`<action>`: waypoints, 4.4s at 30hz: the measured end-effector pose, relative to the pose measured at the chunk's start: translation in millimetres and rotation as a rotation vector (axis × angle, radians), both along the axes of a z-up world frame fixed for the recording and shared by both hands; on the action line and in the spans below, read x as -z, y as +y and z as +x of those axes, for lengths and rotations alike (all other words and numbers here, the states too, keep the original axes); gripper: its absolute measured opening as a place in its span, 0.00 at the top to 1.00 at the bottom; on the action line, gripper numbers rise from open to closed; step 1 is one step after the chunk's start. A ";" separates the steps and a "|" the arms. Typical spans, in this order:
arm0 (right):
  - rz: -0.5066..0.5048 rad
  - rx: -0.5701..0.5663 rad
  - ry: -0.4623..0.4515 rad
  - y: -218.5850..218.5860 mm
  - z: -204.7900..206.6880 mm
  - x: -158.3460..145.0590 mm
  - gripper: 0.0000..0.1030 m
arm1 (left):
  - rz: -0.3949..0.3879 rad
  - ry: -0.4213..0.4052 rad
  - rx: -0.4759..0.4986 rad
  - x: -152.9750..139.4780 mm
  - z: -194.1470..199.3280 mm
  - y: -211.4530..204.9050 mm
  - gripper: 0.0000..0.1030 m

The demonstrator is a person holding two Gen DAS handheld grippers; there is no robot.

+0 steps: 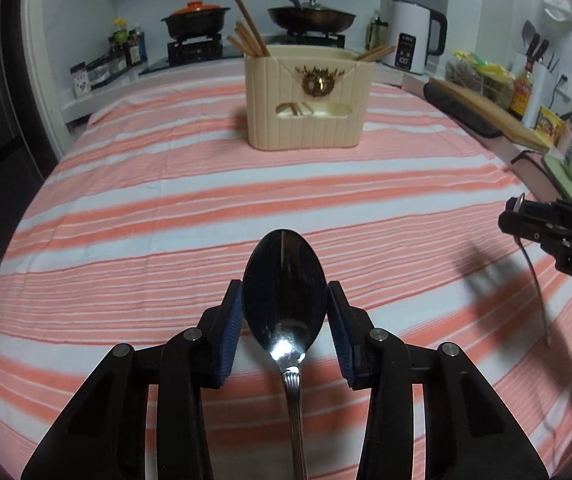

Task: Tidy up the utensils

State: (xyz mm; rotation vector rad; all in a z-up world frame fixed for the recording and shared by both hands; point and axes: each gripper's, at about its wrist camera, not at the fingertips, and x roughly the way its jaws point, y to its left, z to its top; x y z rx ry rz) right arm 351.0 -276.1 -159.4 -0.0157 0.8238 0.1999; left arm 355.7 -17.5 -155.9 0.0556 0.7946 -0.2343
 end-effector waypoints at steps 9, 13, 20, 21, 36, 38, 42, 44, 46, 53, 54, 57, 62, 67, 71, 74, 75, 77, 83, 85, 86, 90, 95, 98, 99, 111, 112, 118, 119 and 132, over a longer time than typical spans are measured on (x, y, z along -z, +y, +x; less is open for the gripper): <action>0.038 0.005 -0.135 17.2 -62.1 -61.0 0.65 | -0.101 -0.134 0.025 -54.4 -56.0 7.8 0.60; 0.029 0.018 -0.179 24.3 -75.6 -72.5 0.65 | -0.133 -0.170 0.036 -68.1 -72.4 8.7 0.60; 0.048 0.033 -0.205 27.7 -77.5 -81.6 0.65 | -0.174 -0.194 0.027 -78.2 -77.1 17.2 0.60; 0.051 0.036 -0.207 27.5 -77.4 -82.6 0.65 | -0.175 -0.196 0.025 -78.6 -77.4 17.9 0.60; 0.082 0.030 -0.239 26.7 -75.8 -105.8 0.65 | -0.182 -0.194 0.026 -84.3 -75.6 22.9 0.60; 0.091 0.027 -0.240 25.9 -74.9 -110.3 0.65 | -0.188 -0.191 0.031 -86.5 -74.0 22.6 0.60; 0.092 0.016 -0.245 27.3 -71.6 -118.3 0.65 | -0.202 -0.176 0.045 -92.9 -68.4 21.8 0.60; 0.099 0.011 -0.241 27.1 -68.0 -121.9 0.65 | -0.214 -0.161 0.051 -97.6 -62.9 21.4 0.60; 0.104 0.003 -0.237 27.2 -64.2 -125.6 0.65 | -0.222 -0.149 0.056 -104.0 -56.5 21.0 0.60; 0.134 -0.025 -0.195 27.5 -33.1 -139.5 0.65 | -0.278 -0.092 0.082 -128.5 -21.2 19.3 0.60; 0.138 -0.024 -0.188 27.0 -27.1 -141.3 0.65 | -0.274 -0.093 0.085 -133.0 -15.5 17.7 0.60; 0.142 -0.028 -0.178 25.8 -5.7 -148.9 0.65 | -0.266 -0.103 0.094 -148.1 2.8 12.9 0.60; 0.144 -0.021 -0.187 20.8 37.5 -165.8 0.65 | -0.262 -0.146 0.107 -185.6 40.5 4.0 0.60; 0.150 0.001 -0.231 13.9 89.4 -192.2 0.65 | -0.255 -0.227 0.088 -227.8 90.5 -1.1 0.60; 0.144 0.027 -0.296 8.0 134.1 -212.5 0.65 | -0.248 -0.297 0.043 -247.6 133.9 -7.6 0.60; 0.158 0.052 -0.343 0.2 166.3 -218.0 0.65 | -0.237 -0.340 0.012 -245.4 166.0 -13.0 0.60; 0.162 0.059 -0.352 -1.8 175.8 -216.2 0.65 | -0.238 -0.342 0.001 -241.0 176.7 -13.9 0.60; 0.168 0.071 -0.354 -5.1 196.0 -206.1 0.65 | -0.247 -0.320 -0.019 -226.6 198.2 -14.6 0.60; 0.210 0.076 -0.201 -11.6 245.7 -148.5 0.65 | -0.252 -0.187 -0.023 -174.3 237.8 -15.8 0.60; 0.215 0.073 -0.145 -11.4 256.1 -129.0 0.65 | -0.234 -0.150 -0.020 -157.9 244.1 -19.2 0.60; 0.216 0.074 -0.115 -11.5 260.7 -118.9 0.65 | -0.229 -0.134 -0.021 -150.0 246.7 -19.6 0.60; 0.227 0.080 -0.055 -11.2 266.0 -91.5 0.65 | -0.218 -0.083 -0.029 -125.8 253.6 -22.4 0.60; 0.243 0.092 -0.016 -15.2 264.6 -75.6 0.65 | -0.208 -0.043 -0.030 -110.2 254.1 -23.9 0.59; 0.261 0.099 -0.023 -18.2 260.6 -77.3 0.64 | -0.220 -0.056 -0.041 -113.2 248.2 -18.1 0.43; 0.262 0.101 -0.039 -19.8 258.8 -79.7 0.63 | -0.223 -0.064 -0.044 -116.5 245.8 -15.6 0.36; 0.200 0.085 -0.199 -14.7 147.9 -160.9 0.26 | -0.172 -0.235 -0.099 -168.4 114.7 7.8 0.01; 0.197 0.084 -0.207 -11.8 134.6 -163.9 0.24 | -0.186 -0.236 -0.106 -165.6 99.9 8.6 0.01; 0.148 0.097 -0.181 5.0 61.9 -166.6 0.16 | -0.167 -0.204 -0.133 -152.2 34.9 -0.1 0.00; 0.129 0.106 -0.180 7.7 51.3 -165.5 0.15 | -0.135 -0.210 -0.145 -152.1 25.4 -3.9 0.00; -0.017 0.122 -0.238 33.2 -33.4 -183.8 0.12 | 0.001 -0.291 -0.195 -182.6 -48.2 -15.8 0.00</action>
